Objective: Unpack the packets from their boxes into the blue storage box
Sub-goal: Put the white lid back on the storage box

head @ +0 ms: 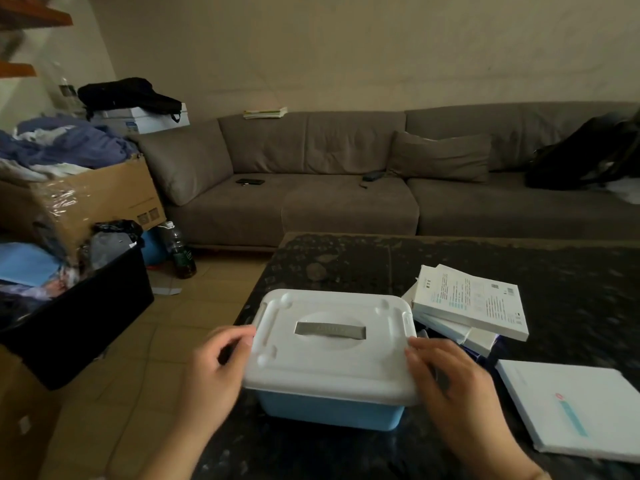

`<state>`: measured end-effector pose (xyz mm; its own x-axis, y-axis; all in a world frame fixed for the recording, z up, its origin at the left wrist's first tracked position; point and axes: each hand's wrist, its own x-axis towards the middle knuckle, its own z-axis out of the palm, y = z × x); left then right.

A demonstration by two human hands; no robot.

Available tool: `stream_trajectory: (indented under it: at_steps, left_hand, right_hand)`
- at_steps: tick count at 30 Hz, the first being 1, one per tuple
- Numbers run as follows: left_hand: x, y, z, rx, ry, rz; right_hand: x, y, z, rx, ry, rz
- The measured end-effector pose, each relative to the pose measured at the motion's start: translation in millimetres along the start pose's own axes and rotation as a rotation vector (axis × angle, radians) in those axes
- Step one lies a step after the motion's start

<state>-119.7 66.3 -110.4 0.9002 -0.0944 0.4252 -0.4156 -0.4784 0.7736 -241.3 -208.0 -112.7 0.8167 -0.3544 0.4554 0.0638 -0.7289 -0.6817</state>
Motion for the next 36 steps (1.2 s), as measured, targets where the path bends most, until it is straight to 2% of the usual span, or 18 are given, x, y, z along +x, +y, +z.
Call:
stream_trajectory:
  at_steps: [2,4,7,9,11,14,17,20,23,30,36]
  left_hand:
    - [13,-3,-3,-0.096,-0.055,-0.15]
    - [24,-5,-3,-0.243,-0.128,-0.389]
    - [29,-3,-3,-0.648,-0.259,-0.825]
    - [28,-3,-7,-0.681,-0.331,-0.916]
    - [31,-8,-8,-0.589,-0.335,-0.882]
    - [39,-5,-10,-0.367,-0.336,-0.708]
    - [39,10,-12,-0.043,-0.393,-0.48]
    - [33,22,-10,0.246,-0.431,-0.284]
    - [29,27,-4,0.474,-0.38,-0.204]
    - [23,24,4,0.441,-0.299,-0.197]
    - [17,30,9,0.411,-0.196,-0.214]
  right_hand:
    - [14,-4,-5,0.043,0.009,0.09]
    - [24,-5,-6,0.134,-0.018,0.284]
    - [32,-5,-5,0.429,-0.218,0.728]
    - [33,0,-6,0.691,-0.323,0.934]
    - [33,-7,-12,0.623,-0.41,0.947]
    - [41,-3,-13,0.26,-0.461,0.781]
    - [49,-7,-14,-0.017,-0.451,0.583]
    - [44,-13,-5,-0.216,-0.413,0.466]
    - [38,-22,4,-0.403,-0.375,0.37]
    - [33,-32,13,-0.518,-0.254,0.34]
    - [34,-38,12,-0.604,-0.24,0.268]
